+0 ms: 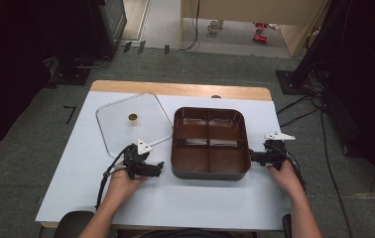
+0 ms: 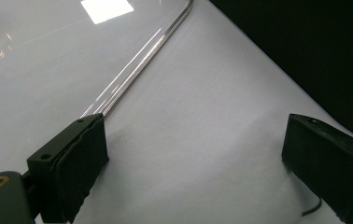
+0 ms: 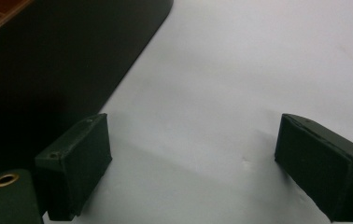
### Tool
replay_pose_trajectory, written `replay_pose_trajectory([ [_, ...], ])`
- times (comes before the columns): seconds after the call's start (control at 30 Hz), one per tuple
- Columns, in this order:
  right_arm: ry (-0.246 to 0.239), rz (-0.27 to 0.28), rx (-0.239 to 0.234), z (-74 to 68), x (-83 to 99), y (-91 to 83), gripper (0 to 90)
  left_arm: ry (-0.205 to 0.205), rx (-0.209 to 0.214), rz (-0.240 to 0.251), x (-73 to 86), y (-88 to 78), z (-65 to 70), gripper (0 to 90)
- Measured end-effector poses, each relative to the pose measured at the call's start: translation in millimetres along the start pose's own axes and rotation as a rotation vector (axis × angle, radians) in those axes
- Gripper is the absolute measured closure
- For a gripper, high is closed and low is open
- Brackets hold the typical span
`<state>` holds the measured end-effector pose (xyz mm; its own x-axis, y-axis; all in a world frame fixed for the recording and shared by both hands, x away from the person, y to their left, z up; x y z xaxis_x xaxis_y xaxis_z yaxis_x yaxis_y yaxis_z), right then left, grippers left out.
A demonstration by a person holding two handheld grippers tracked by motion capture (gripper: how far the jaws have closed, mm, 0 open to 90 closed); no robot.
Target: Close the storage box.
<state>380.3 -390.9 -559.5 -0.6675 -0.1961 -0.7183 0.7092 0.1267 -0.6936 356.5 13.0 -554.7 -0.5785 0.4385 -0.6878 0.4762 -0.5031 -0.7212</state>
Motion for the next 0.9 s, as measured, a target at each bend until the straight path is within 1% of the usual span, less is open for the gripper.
replay_pose_trajectory([
  [0.1, 0.000, 0.000, 0.000, 0.0, 0.0, 0.0, 10.1, 0.006, 0.010, -0.007, 0.6, -1.1, 0.3, 7.1],
  [0.2, 0.000, 0.000, 0.000, 0.0, 0.0, 0.0, 10.1, 0.020, 0.027, -0.034, 1.5, -2.9, 1.7, 7.0],
  [0.3, 0.000, 0.000, 0.000, 0.0, 0.0, 0.0, 10.1, 0.026, 0.033, -0.049, 1.6, -3.9, 2.2, 7.5],
  [0.37, 0.000, 0.000, 0.000, 0.0, 0.0, 0.0, 10.2, 0.028, 0.038, -0.054, 1.0, -5.2, 2.9, 9.7],
  [0.4, 0.000, 0.000, 0.000, 0.0, 0.0, 0.0, 10.1, 0.037, 0.042, -0.057, 0.4, -6.3, 3.1, 13.3],
  [0.43, 0.000, 0.000, 0.000, 0.0, 0.0, 0.0, 10.1, 0.050, 0.036, -0.070, 0.1, -7.3, 2.5, 15.2],
  [0.5, 0.000, 0.000, 0.000, 0.0, 0.0, 0.0, 10.1, 0.058, 0.043, -0.089, -0.2, -8.1, 1.7, 15.5],
  [0.53, 0.000, 0.000, 0.000, 0.0, 0.0, 0.0, 10.1, 0.053, 0.061, -0.095, -0.4, -8.9, 2.9, 19.6],
  [0.6, 0.000, 0.000, 0.000, 0.0, 0.0, 0.0, 10.2, 0.055, 0.067, -0.093, -0.9, -9.7, 3.9, 22.6],
  [0.67, 0.000, 0.001, 0.000, 0.0, 0.0, 0.0, 10.1, 0.055, 0.092, -0.088, -3.1, -12.6, 7.0, 23.1],
  [0.83, 0.000, 0.001, 0.000, 0.0, 0.0, 0.0, 10.1, 0.057, 0.099, -0.082, -5.5, -16.7, 6.4, 25.6],
  [0.87, 0.000, 0.000, 0.000, 0.0, 0.0, 0.0, 10.1, 0.051, 0.103, -0.078, -6.0, -17.2, 6.0, 25.6],
  [0.9, 0.000, 0.001, 0.000, 0.0, 0.0, 0.0, 10.1, 0.027, 0.107, -0.082, -6.8, -19.0, 3.1, 25.6],
])
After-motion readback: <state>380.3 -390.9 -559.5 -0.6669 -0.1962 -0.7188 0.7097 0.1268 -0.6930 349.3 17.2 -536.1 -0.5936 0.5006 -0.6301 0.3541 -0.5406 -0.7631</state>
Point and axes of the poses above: each handheld gripper's, and its own axes: y roughly forward along the jaws, x roughly out of its underside, z roughly to its right, the point moved 8 cm from there along y, roughly forward along the jaws, and after that the axes turned 7 degrees about x, right-handed, at the moved point
